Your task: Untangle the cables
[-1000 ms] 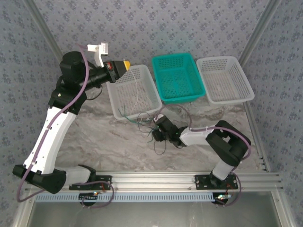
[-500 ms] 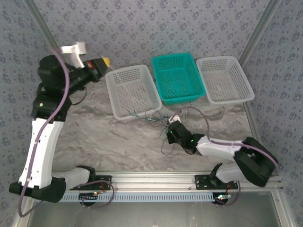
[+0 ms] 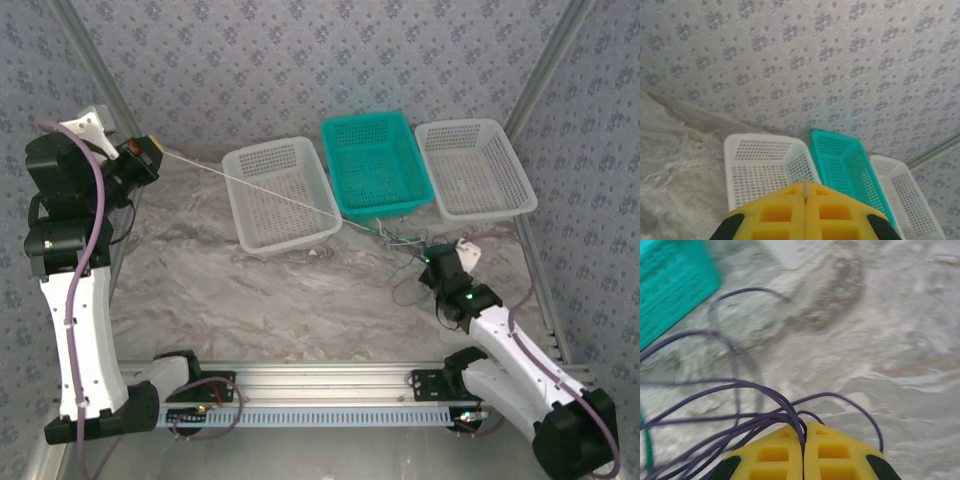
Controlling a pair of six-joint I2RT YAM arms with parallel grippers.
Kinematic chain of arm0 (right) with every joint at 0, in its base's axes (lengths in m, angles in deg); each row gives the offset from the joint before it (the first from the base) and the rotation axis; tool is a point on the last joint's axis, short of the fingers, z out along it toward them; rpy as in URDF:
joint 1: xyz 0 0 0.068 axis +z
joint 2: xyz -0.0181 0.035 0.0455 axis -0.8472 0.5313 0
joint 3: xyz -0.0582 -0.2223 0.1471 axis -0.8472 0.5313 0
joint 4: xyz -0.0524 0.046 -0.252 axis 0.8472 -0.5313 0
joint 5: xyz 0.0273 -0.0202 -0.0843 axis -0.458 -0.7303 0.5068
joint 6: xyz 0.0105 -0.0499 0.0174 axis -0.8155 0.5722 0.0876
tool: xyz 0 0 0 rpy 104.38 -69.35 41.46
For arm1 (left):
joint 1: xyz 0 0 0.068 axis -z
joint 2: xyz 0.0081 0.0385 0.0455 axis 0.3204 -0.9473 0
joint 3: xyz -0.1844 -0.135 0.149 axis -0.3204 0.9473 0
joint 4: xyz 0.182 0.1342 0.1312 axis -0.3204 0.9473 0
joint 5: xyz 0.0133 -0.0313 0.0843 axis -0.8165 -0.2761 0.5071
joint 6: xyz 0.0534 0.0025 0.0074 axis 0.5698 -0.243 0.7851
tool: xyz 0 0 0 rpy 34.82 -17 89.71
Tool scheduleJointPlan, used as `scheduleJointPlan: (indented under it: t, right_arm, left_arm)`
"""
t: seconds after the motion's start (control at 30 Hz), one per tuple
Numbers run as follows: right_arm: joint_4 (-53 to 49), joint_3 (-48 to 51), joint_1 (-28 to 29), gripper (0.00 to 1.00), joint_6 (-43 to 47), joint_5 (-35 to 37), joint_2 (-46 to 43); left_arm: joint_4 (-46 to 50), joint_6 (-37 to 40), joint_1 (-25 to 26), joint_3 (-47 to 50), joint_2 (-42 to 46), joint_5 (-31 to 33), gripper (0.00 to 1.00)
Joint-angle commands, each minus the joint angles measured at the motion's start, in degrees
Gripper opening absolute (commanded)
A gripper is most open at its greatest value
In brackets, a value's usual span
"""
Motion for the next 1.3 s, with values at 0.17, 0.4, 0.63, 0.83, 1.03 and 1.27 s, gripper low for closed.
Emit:
scheduleJointPlan:
  t: [0.17,0.4,0.63,0.83,1.03,1.27]
  right_arm:
    - [-7.1,0.8,-16.8,0.00,-3.0,-4.4,2.1]
    - [-4.3,2.1,-26.7,0.00,-1.1,-6.9,4.1]
    - [-3.2,1.3,-28.4,0.00,1.1,-6.4,5.1]
    - [3.4,2.5,-25.0,0.00,6.9,-13.2,4.5]
    - [-0.7,-1.1,-14.4,0.00,10.5,-12.0,9.4]
    - [-3.7,-4.4,-13.4,0.55,9.6,-12.3,7.6]
  left_arm:
    - [3.2,11.6,-1.7,-0.4,1.6,20.3,0.00]
    - [2.7,19.8,-1.7,-1.2,2.6,37.7,0.00]
    - [1.8,25.4,-1.7,0.6,2.0,48.9,0.00]
    - [0.3,19.0,-1.7,4.7,3.3,22.6,0.00]
    - [-19.7,2.3,1.7,21.3,5.1,-15.5,0.00]
    - [-11.8,9.3,5.2,14.2,6.8,-7.8,0.00]
